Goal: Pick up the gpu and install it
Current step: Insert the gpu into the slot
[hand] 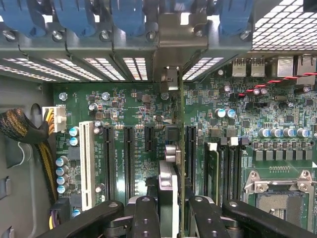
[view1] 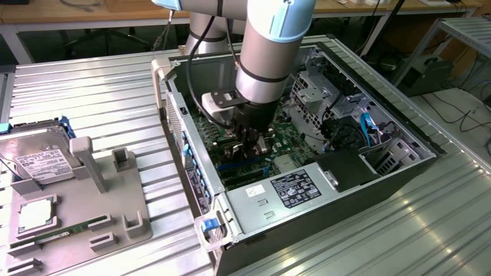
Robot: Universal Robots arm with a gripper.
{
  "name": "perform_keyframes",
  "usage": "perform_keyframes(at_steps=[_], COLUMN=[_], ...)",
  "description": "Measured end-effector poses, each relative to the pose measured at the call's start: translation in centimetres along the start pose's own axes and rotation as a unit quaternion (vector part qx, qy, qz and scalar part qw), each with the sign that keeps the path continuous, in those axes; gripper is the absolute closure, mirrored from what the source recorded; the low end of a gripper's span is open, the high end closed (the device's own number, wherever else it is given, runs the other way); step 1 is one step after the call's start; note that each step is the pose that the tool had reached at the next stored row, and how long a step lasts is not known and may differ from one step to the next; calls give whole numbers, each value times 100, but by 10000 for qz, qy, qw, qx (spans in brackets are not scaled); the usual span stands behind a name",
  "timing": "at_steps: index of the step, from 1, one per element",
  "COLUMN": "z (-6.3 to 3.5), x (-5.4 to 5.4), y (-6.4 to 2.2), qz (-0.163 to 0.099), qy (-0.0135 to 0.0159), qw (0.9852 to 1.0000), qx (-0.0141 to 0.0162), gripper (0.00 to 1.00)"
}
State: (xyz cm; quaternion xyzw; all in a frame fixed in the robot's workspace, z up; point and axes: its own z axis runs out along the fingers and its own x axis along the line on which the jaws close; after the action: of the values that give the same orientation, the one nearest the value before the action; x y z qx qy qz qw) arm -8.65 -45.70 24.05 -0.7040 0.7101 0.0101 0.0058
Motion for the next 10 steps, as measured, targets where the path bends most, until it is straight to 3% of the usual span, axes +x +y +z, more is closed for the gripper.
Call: perform_keyframes(at_steps=[10], z=[10], x=[0], y=[0], qz=[0], qy=[0], qw=[10000], qx=[-3], gripper=[71])
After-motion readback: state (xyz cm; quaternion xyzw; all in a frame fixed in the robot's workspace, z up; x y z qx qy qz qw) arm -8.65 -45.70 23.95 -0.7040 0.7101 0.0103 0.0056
